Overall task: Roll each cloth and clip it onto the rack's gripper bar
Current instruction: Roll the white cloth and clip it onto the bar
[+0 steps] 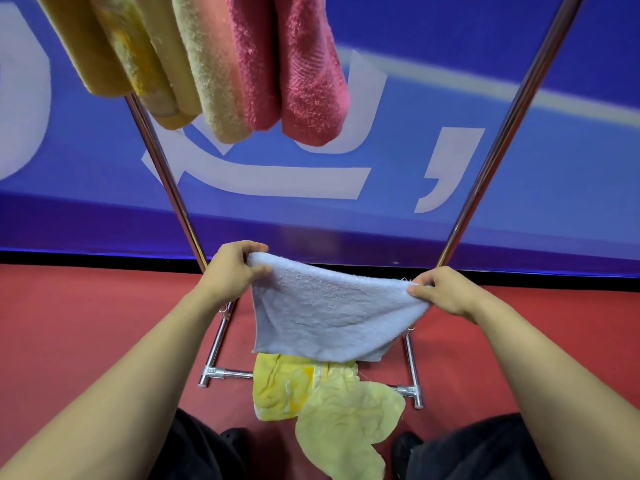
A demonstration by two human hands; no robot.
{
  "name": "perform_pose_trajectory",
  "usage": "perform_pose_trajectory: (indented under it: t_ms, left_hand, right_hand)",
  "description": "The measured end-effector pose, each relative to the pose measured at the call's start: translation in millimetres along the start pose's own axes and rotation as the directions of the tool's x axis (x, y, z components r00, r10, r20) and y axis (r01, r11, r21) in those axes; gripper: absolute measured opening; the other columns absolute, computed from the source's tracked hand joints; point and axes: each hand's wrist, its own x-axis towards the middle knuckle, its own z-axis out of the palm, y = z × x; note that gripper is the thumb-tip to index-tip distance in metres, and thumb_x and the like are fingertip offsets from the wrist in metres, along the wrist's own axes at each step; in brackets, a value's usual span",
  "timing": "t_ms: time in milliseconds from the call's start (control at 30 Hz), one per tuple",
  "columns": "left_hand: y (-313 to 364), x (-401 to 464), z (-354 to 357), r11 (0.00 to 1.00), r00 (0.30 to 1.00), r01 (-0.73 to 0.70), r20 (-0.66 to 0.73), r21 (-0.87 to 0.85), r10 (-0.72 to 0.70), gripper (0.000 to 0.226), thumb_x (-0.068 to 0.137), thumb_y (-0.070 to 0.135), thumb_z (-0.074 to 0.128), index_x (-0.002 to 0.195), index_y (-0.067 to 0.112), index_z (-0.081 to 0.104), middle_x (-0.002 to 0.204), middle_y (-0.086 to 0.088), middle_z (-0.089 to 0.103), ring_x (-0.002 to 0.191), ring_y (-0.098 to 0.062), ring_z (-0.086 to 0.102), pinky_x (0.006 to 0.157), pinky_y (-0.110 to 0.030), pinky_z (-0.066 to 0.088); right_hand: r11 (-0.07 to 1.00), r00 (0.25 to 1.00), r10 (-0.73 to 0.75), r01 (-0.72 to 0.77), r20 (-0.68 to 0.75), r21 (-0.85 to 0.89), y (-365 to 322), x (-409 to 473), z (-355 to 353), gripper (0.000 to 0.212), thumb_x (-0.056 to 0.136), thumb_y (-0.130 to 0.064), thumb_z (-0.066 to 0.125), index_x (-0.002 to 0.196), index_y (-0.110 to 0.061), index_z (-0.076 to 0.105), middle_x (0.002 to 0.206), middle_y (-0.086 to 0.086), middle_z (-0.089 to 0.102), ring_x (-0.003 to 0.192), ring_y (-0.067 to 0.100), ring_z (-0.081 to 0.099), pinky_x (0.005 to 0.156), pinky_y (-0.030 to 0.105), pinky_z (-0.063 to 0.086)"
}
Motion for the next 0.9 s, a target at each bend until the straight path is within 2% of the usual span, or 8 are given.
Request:
perform_pose_trajectory:
  t_ms: [167, 333, 433, 567, 633, 700, 800, 900]
  left_hand:
    - [6.1, -3.4, 0.5, 0.980, 0.999, -0.033, -0.012, 0.194, 0.036, 0.047, 0.081, 0.019, 0.081, 0.126, 0.017, 0.069, 0.114, 0.001, 0.072, 0.098, -0.015, 0.065, 0.087, -0.027, 0.048]
    - [9.1, -6.7, 3.7, 0.948, 0.999, -0.054, 0.013, 0.312, 0.053, 0.033, 0.086, 0.022, 0.076, 0.118, 0.017, 0.071, 0.098, 0.004, 0.068, 0.089, -0.014, 0.058, 0.077, -0.024, 0.040]
    - [10.6, -7.3, 2.1, 0.936, 0.998, -0.065, 0.036, 0.347, 0.056, 0.021, 0.088, 0.022, 0.072, 0.109, 0.018, 0.074, 0.089, 0.004, 0.067, 0.084, -0.016, 0.060, 0.070, -0.026, 0.039]
    - [11.0, -8.6, 0.2, 0.924, 0.996, -0.075, 0.065, 0.374, 0.055, 0.011, 0.090, 0.020, 0.069, 0.099, 0.017, 0.075, 0.080, -0.001, 0.068, 0.076, -0.020, 0.061, 0.064, -0.028, 0.039]
    - [9.3, -8.3, -0.5, 0.918, 0.997, -0.070, 0.061, 0.390, 0.050, 0.010, 0.090, 0.020, 0.069, 0.097, 0.016, 0.075, 0.077, 0.000, 0.067, 0.077, -0.021, 0.061, 0.064, -0.028, 0.039]
    - [7.7, -7.8, -1.0, 0.911, 0.997, -0.072, 0.057, 0.407, 0.053, 0.009, 0.091, 0.021, 0.068, 0.094, 0.015, 0.075, 0.070, 0.004, 0.062, 0.075, -0.022, 0.060, 0.063, -0.029, 0.038]
    - [5.9, -7.3, -1.9, 0.903, 0.995, -0.089, 0.078, 0.420, 0.061, 0.013, 0.093, 0.021, 0.065, 0.089, 0.013, 0.073, 0.065, 0.004, 0.059, 0.064, -0.020, 0.058, 0.061, -0.030, 0.038]
    - [0.9, -5.8, -2.3, 0.901, 0.992, -0.095, 0.111, 0.424, 0.053, 0.022, 0.096, 0.023, 0.063, 0.084, 0.007, 0.069, 0.070, -0.009, 0.064, 0.062, -0.023, 0.060, 0.063, -0.036, 0.047]
  right_hand:
    - [0.999, 1.000, -0.002, 0.003, -0.013, 0.035, 0.8, -3.5, 1.3, 0.032, 0.098, -0.027, 0.061, 0.069, -0.012, 0.057, 0.062, -0.004, 0.046, 0.060, 0.014, 0.038, 0.059, 0.029, 0.034]
    - [0.995, 0.998, 0.028, -0.021, -0.065, 0.099, 2.2, -2.8, 1.6, 0.038, 0.099, -0.034, 0.054, 0.083, -0.002, 0.064, 0.070, 0.001, 0.053, 0.066, 0.016, 0.042, 0.063, 0.032, 0.037]
    - [0.995, 0.994, 0.034, -0.024, -0.103, 0.097, 2.9, -2.9, 0.3, 0.050, 0.101, -0.040, 0.054, 0.072, 0.000, 0.051, 0.067, 0.006, 0.042, 0.064, 0.020, 0.036, 0.061, 0.033, 0.031]
    - [0.994, 0.994, 0.024, -0.012, -0.106, 0.104, 0.8, -7.8, -3.7, 0.059, 0.097, -0.051, 0.058, 0.061, -0.011, 0.035, 0.066, 0.007, 0.029, 0.064, 0.024, 0.027, 0.060, 0.035, 0.023]
    - [0.994, 0.997, 0.024, -0.016, -0.069, 0.112, 3.2, -8.9, -6.9, 0.055, 0.088, -0.055, 0.069, 0.060, -0.009, 0.057, 0.060, -0.002, 0.050, 0.059, 0.023, 0.043, 0.060, 0.034, 0.036]
    - [0.997, 0.999, 0.003, 0.001, -0.042, 0.082, 6.4, -8.4, -8.9, 0.030, 0.079, -0.047, 0.082, 0.075, -0.018, 0.076, 0.075, -0.003, 0.074, 0.069, 0.014, 0.063, 0.073, 0.034, 0.051]
    - [0.996, 0.998, -0.041, 0.045, -0.049, 0.079, 7.8, -9.5, -10.8, 0.016, 0.080, -0.033, 0.083, 0.077, -0.018, 0.077, 0.082, 0.007, 0.076, 0.072, 0.014, 0.061, 0.074, 0.034, 0.051]
    - [0.990, 0.994, -0.044, 0.057, -0.104, 0.125, 6.8, -12.6, -12.4, 0.017, 0.082, -0.030, 0.082, 0.071, -0.018, 0.076, 0.071, 0.002, 0.069, 0.067, 0.012, 0.056, 0.066, 0.030, 0.044]
